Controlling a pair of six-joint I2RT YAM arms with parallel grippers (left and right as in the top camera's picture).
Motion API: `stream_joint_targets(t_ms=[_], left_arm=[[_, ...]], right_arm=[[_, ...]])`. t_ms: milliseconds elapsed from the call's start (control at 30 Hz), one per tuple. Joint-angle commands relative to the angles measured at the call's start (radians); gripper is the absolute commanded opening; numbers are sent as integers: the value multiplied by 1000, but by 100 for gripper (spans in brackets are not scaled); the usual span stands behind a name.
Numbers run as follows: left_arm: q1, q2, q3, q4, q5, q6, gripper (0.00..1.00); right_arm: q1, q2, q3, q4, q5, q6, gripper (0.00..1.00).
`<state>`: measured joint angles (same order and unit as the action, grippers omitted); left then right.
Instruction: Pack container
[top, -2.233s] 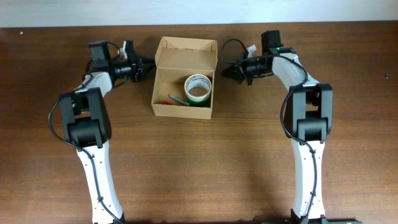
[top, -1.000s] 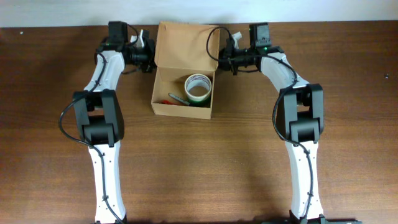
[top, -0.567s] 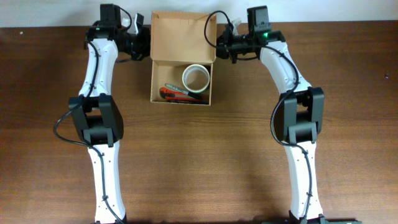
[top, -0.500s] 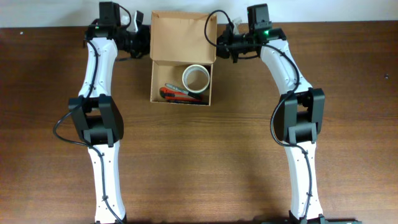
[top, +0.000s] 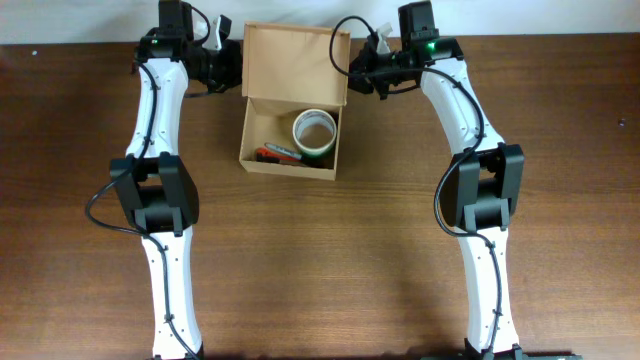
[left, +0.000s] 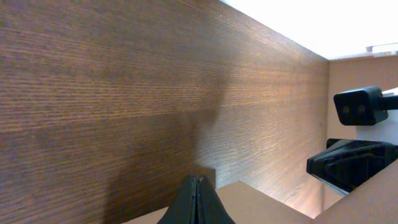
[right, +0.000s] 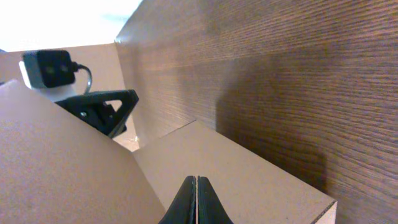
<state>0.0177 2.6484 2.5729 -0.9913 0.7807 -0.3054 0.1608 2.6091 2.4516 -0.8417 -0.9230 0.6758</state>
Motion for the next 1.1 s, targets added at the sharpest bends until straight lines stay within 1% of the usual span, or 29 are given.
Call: stream_joint_targets(t_ms=[0,267,400,500,633,700,867,1067], left_arm=[[-14,15,18,1,8,47,2],[-15,15,57,13,34,62,2],[-17,14,106,3,34,64,2],[-20,14,138,-24,34,69,2],[-29,14,155,-70,28,78,2],[-31,14,156,-104,20,103,2],[-42,8,158,-190,-8,174,1],[-48,-31,159,-226,-93,217,2]], right_arm=[[14,-2,27,-1,-10,-45,4],[16,-5,71,-5,-30,-74,4],[20,-5,134,-71,-20,-120,4],[29,-5,182,-148,23,-146,4],[36,-5,207,-211,45,-174,4],[42,-5,207,-237,46,-193,4],[72,-7,207,-332,117,-258,4],[100,-11,209,-380,150,-297,4]])
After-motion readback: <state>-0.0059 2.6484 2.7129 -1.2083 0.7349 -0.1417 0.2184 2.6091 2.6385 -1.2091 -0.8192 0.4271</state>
